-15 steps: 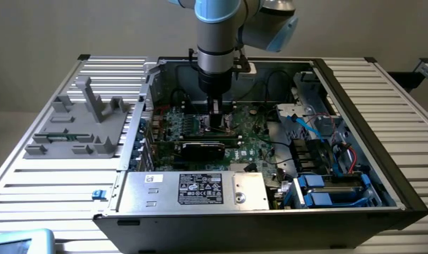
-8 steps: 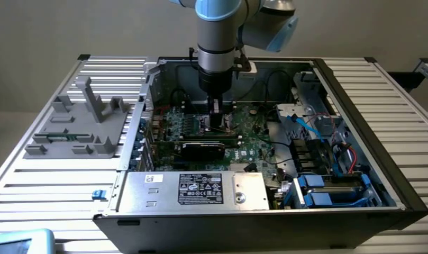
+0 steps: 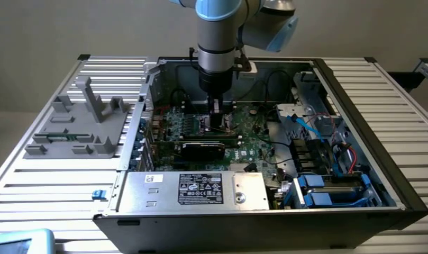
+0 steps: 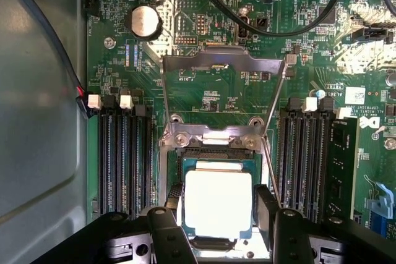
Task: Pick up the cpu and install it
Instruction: 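Place the cpu into insertion slot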
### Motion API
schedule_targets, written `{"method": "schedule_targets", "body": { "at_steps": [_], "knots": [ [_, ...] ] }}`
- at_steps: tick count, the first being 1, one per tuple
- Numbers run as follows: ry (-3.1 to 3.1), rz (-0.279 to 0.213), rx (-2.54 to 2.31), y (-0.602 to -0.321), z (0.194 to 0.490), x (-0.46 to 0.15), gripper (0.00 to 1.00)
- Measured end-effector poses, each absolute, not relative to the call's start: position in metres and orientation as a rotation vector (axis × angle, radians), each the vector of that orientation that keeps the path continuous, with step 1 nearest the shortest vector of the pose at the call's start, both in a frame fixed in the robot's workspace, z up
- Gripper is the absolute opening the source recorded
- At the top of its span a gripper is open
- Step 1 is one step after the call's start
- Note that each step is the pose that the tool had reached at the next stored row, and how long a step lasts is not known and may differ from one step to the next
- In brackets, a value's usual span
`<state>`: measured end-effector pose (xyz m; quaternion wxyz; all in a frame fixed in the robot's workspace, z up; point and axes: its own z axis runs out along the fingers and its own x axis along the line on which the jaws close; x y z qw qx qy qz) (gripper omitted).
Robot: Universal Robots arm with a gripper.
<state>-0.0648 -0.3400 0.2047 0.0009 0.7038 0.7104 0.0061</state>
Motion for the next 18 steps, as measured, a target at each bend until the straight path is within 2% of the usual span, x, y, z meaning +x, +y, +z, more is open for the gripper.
{"method": "schedule_targets", "body": {
  "at_steps": [18],
  "knots": [
    [2.225,0.033,2.228,-0.3400,0.2009,-0.0640,0.55]
  ]
}}
